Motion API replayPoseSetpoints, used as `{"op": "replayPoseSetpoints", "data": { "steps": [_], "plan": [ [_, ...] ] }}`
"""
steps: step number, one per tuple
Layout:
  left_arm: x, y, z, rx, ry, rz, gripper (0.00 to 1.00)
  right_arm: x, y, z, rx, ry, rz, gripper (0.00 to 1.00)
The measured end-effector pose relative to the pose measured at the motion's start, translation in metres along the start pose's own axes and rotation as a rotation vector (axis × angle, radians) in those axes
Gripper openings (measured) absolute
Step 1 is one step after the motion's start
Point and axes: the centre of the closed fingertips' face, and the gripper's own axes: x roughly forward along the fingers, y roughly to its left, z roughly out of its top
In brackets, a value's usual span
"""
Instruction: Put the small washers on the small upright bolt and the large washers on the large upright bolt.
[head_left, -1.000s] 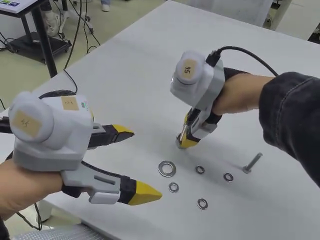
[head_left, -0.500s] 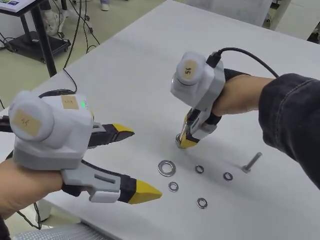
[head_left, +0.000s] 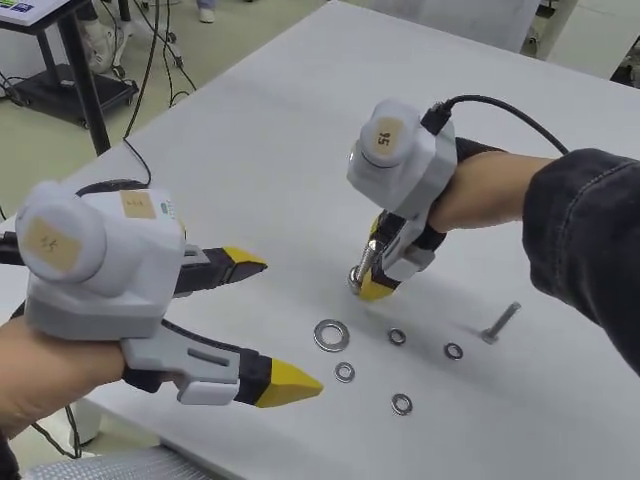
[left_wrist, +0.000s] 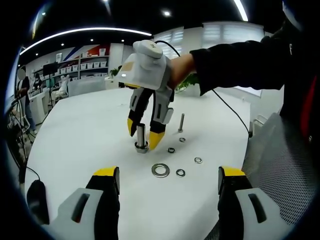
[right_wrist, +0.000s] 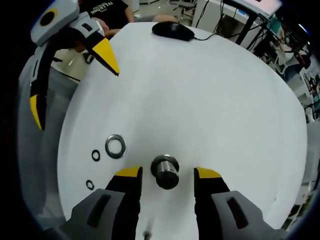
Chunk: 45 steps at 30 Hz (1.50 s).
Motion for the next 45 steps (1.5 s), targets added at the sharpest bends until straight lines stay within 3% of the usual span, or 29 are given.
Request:
{"op": "replayPoseSetpoints", "data": {
  "steps": [11, 26, 34, 45],
  "plan": [
    [0.001, -0.001, 0.001, 0.007, -0.001, -0.004, 0.81, -0.014, 0.001, -0.013, 0.039, -0.018, -0.018, 0.43],
    [-0.002, -0.002, 0.003, 0.016, -0.006, 0.0, 0.81, -0.023, 0.023, -0.024, 0.065, -0.016, -0.006, 0.42],
    [-0.003, -0.003, 0.003, 0.018, -0.002, 0.001, 0.81, -0.025, 0.037, -0.02, 0.041, -0.019, 0.0, 0.42],
    [-0.005, -0.003, 0.004, 0.017, -0.005, 0.013, 0.81, -0.016, 0.054, -0.003, 0.013, -0.035, 0.034, 0.4]
  ]
}}
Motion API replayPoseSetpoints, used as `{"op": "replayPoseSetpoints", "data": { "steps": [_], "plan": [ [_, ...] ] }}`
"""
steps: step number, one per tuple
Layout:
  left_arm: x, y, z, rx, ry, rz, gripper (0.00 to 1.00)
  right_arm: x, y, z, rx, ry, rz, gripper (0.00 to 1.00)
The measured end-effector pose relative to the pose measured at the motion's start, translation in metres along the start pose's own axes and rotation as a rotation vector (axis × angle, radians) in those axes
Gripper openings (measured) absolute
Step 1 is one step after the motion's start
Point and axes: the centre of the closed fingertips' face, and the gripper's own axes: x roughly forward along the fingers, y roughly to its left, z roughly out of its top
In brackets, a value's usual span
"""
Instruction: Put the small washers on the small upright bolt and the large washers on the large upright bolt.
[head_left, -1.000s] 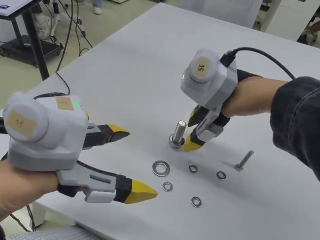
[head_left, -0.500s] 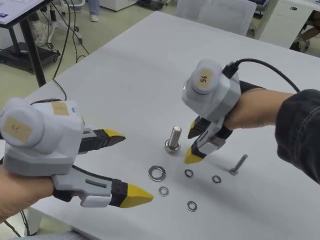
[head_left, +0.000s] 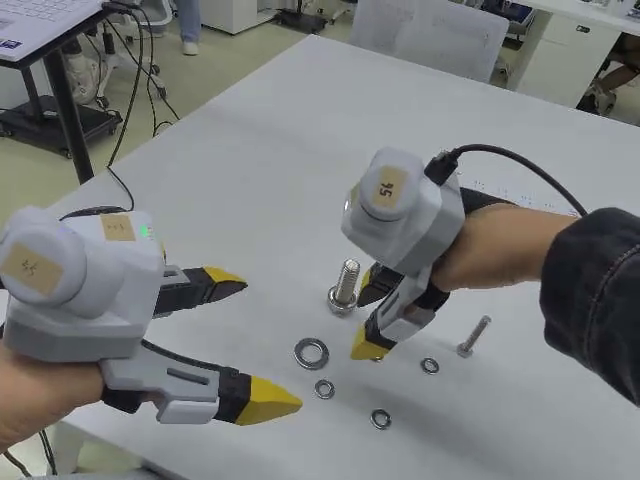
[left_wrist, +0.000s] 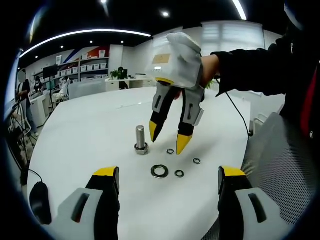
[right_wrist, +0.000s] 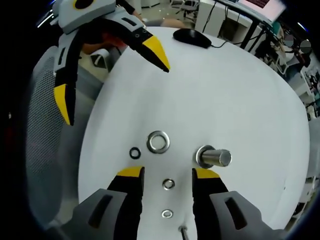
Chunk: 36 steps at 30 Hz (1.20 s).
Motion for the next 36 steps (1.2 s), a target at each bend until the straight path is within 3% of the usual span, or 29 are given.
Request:
{"op": "replayPoseSetpoints", "data": {
  "steps": [14, 24, 36],
  "plan": [
    [-0.005, 0.002, 0.001, -0.006, -0.015, 0.022, 0.81, 0.02, 0.009, 0.022, -0.037, 0.002, 0.015, 0.35],
    [-0.009, 0.003, -0.001, -0.016, -0.027, 0.041, 0.81, 0.034, 0.011, 0.021, -0.053, 0.035, 0.033, 0.33],
    [-0.01, 0.002, -0.002, -0.023, -0.033, 0.049, 0.8, 0.038, 0.013, 0.019, -0.068, 0.053, 0.034, 0.32]
  ]
}}
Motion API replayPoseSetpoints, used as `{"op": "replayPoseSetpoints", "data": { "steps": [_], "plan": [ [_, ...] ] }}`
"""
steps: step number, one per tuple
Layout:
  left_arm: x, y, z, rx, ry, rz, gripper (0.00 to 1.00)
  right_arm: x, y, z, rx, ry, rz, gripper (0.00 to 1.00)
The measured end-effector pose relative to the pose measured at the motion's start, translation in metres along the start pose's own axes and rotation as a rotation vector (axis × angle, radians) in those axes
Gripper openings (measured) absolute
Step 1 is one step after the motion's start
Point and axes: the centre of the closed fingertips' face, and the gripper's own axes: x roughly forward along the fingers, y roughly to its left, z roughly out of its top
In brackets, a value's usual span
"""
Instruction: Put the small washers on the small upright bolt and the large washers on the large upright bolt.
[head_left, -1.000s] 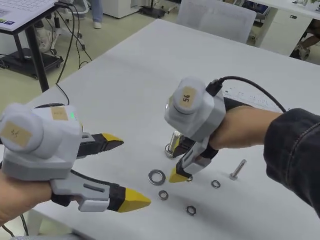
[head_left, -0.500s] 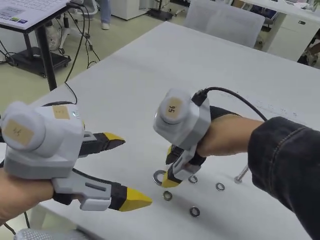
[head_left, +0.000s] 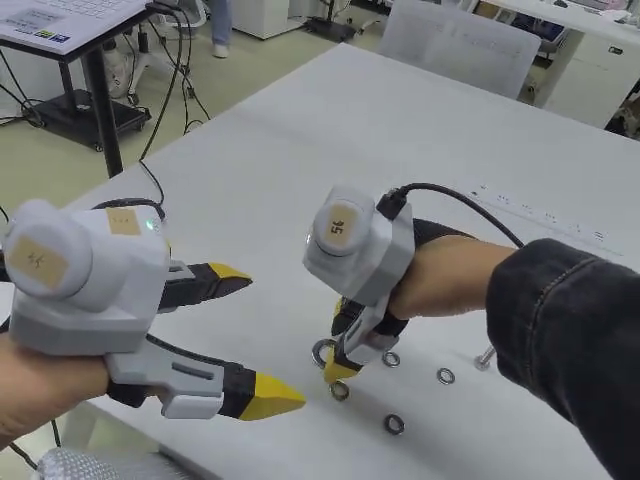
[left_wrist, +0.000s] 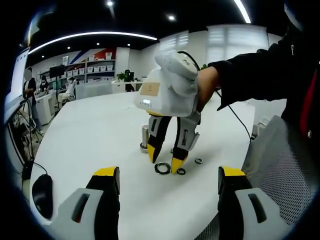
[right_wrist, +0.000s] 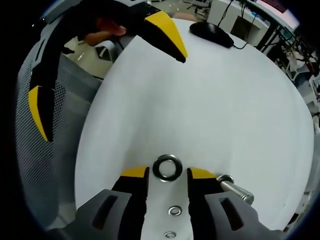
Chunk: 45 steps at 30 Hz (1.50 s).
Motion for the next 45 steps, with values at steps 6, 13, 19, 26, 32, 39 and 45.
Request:
{"op": "replayPoseSetpoints", "data": {
  "steps": [6, 13, 19, 26, 32, 39, 45],
  "plan": [
    [0.0006, -0.0011, 0.0001, -0.002, -0.002, -0.002, 0.8, 0.0002, 0.0018, 0.0, -0.016, 0.011, -0.005, 0.31],
    [0.0014, -0.0014, 0.0017, -0.001, -0.005, -0.004, 0.8, -0.0003, 0.003, -0.0005, -0.027, 0.016, -0.004, 0.29],
    [0.0012, -0.0017, 0.002, -0.002, -0.008, -0.005, 0.8, -0.0007, 0.0034, -0.0011, -0.024, 0.017, -0.003, 0.29],
    [0.0007, -0.0027, 0.0031, -0.001, -0.011, -0.006, 0.8, -0.0006, 0.0057, -0.0013, -0.034, 0.025, -0.002, 0.26],
    [0.0001, -0.0028, 0.0037, -0.001, -0.013, -0.006, 0.8, -0.0002, 0.0061, -0.0014, -0.029, 0.024, -0.002, 0.25],
    [0.0, -0.0031, 0.0036, 0.0, -0.014, -0.006, 0.8, 0.0003, 0.0061, -0.0012, -0.019, 0.024, -0.003, 0.24],
    [0.0, -0.0026, 0.0035, 0.0, -0.015, -0.005, 0.8, 0.0001, 0.0058, -0.0012, -0.016, 0.024, -0.004, 0.23]
  ]
}}
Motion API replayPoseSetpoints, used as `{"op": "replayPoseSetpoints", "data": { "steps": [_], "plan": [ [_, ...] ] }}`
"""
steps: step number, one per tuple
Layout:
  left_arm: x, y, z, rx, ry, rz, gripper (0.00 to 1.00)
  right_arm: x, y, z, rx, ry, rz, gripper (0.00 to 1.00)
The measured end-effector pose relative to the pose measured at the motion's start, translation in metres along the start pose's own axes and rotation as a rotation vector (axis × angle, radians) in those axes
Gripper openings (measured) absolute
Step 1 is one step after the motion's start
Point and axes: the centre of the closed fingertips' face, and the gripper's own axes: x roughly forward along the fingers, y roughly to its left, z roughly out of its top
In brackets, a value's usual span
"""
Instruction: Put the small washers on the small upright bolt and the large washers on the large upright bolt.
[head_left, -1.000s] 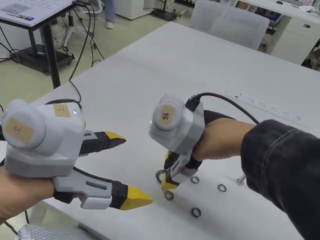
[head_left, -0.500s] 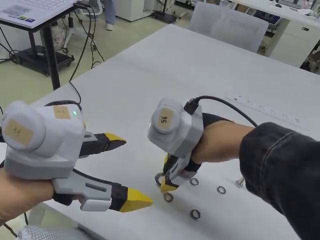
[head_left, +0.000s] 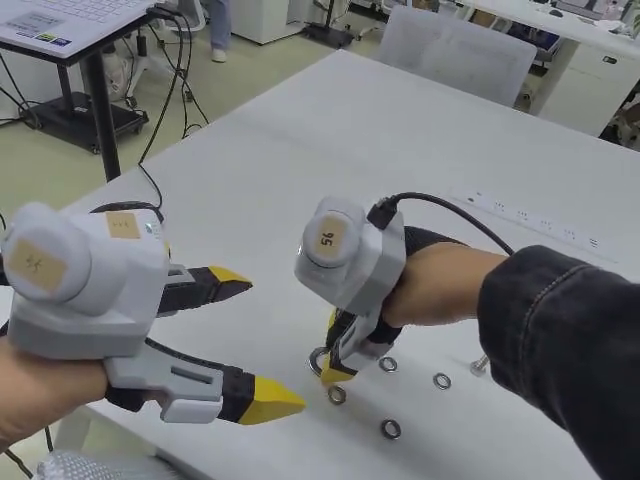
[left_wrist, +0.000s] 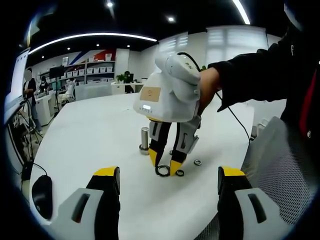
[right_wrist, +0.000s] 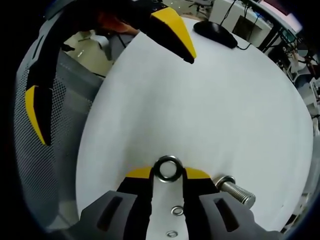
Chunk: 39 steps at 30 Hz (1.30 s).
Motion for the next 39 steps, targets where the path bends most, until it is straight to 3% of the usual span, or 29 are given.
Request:
{"op": "replayPoseSetpoints", "data": {
  "steps": [8, 16, 39],
  "plan": [
    [0.0, 0.001, -0.001, -0.001, 0.004, 0.0, 0.8, -0.001, -0.001, -0.001, -0.008, 0.003, -0.004, 0.23],
    [0.004, 0.001, 0.0, 0.003, 0.008, -0.009, 0.8, -0.014, -0.003, 0.002, 0.013, -0.028, -0.009, 0.23],
    [0.016, 0.001, 0.005, 0.021, 0.016, -0.049, 0.8, -0.047, -0.013, -0.04, 0.084, 0.0, -0.06, 0.23]
  ]
}}
